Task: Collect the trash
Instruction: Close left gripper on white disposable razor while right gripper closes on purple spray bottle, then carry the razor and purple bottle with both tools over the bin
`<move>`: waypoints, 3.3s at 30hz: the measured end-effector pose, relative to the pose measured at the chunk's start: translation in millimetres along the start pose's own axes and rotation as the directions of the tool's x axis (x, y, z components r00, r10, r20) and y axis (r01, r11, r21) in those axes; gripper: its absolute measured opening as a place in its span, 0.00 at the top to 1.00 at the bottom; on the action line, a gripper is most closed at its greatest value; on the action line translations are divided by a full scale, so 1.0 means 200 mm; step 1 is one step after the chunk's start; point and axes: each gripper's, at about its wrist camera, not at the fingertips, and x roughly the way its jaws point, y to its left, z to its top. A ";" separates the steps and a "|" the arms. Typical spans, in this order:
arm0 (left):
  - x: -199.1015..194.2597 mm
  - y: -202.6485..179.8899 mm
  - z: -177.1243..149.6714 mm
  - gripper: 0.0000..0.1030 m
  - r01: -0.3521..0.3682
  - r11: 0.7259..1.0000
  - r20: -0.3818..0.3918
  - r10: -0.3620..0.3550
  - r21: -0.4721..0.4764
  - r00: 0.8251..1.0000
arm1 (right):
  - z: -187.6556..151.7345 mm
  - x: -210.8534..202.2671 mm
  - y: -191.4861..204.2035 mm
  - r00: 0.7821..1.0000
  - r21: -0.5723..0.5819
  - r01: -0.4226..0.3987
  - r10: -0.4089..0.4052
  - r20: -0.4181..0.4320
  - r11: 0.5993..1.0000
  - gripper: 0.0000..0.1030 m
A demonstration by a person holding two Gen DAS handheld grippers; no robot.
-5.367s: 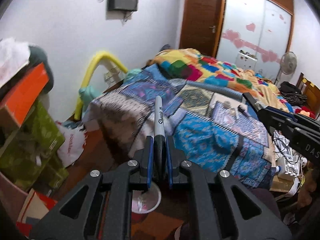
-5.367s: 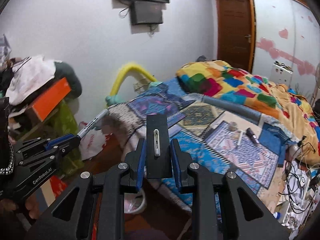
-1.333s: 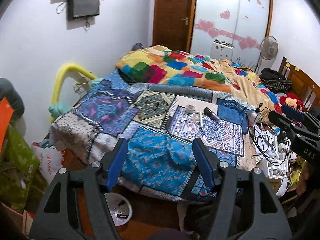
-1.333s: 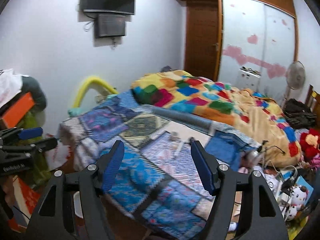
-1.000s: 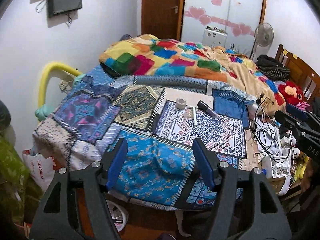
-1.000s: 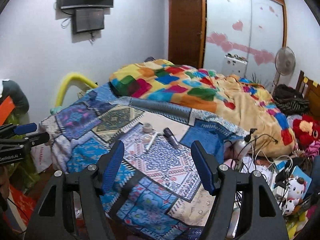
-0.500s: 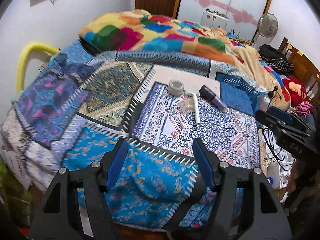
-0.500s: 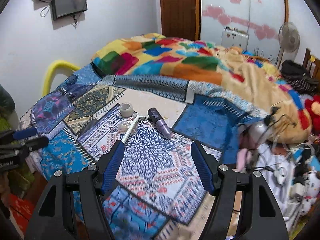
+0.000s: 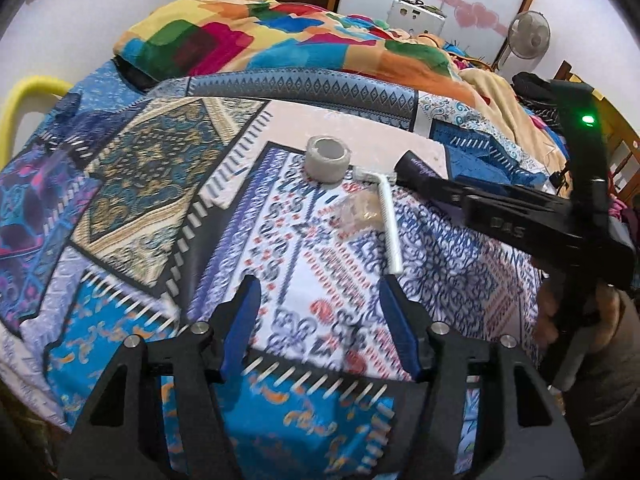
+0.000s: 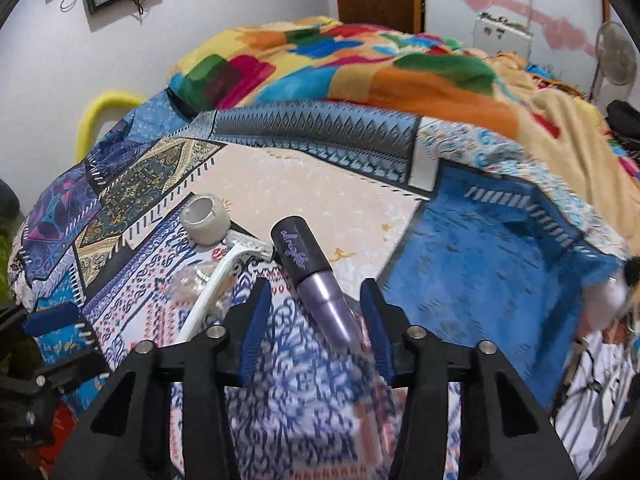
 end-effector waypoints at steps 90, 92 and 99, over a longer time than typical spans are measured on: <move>-2.12 0.61 -0.95 0.92 -0.293 0.938 0.343 0.341 -0.186 0.875 | -0.50 -1.51 1.43 0.914 -0.298 -0.192 0.281 0.292 0.935 0.77; -2.11 0.69 -1.01 0.92 -0.305 0.930 0.317 0.358 -0.205 0.878 | -0.52 -1.48 1.49 0.919 -0.309 -0.205 0.291 0.266 0.929 0.77; -2.01 0.94 -1.23 0.92 -0.327 0.904 0.215 0.390 -0.277 0.895 | -0.61 -1.26 1.72 0.944 -0.369 -0.244 0.307 0.121 0.897 0.77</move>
